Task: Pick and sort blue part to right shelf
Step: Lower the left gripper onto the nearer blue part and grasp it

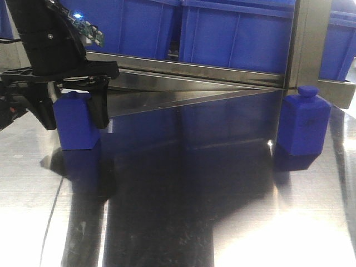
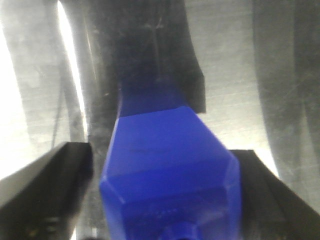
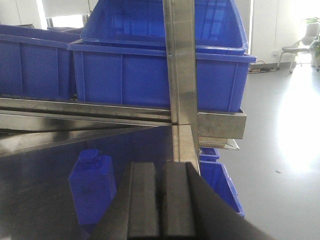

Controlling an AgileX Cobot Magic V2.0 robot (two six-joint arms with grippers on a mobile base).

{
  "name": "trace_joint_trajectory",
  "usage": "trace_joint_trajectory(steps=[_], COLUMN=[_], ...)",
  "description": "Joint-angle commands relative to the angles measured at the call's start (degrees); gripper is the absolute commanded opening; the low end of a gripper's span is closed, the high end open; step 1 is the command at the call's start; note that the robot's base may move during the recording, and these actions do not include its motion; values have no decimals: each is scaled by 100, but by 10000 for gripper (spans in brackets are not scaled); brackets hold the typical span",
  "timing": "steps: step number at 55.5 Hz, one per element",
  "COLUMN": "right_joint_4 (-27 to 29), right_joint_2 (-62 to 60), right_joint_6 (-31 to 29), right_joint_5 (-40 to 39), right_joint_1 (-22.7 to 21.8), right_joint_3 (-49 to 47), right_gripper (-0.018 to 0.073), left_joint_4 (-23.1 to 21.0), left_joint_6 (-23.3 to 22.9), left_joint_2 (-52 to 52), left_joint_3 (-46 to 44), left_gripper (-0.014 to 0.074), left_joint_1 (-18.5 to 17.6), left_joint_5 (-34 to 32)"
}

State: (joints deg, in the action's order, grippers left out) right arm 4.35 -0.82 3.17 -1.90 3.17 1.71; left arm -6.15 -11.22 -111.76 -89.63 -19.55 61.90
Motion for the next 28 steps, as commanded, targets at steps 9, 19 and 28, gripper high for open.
trace_joint_trajectory(steps=[9,19,28], right_joint_4=[4,4,4], right_joint_2=[-75,-75,-75], right_joint_6=[4,4,4], right_joint_5=[-554,-554,-554], right_joint_1=[-16,-16,-16], right_joint_3=[-48,-48,-48], right_gripper=[55,55,55], left_joint_4=[-90,-65,-65], left_joint_6=[-76,-76,-76], left_joint_2=[284,284,388], left_joint_3=[-213,-213,-223], left_gripper=[333,280,280], left_joint_1=[-28,-28,-31], left_joint_5=[-62,-54,47])
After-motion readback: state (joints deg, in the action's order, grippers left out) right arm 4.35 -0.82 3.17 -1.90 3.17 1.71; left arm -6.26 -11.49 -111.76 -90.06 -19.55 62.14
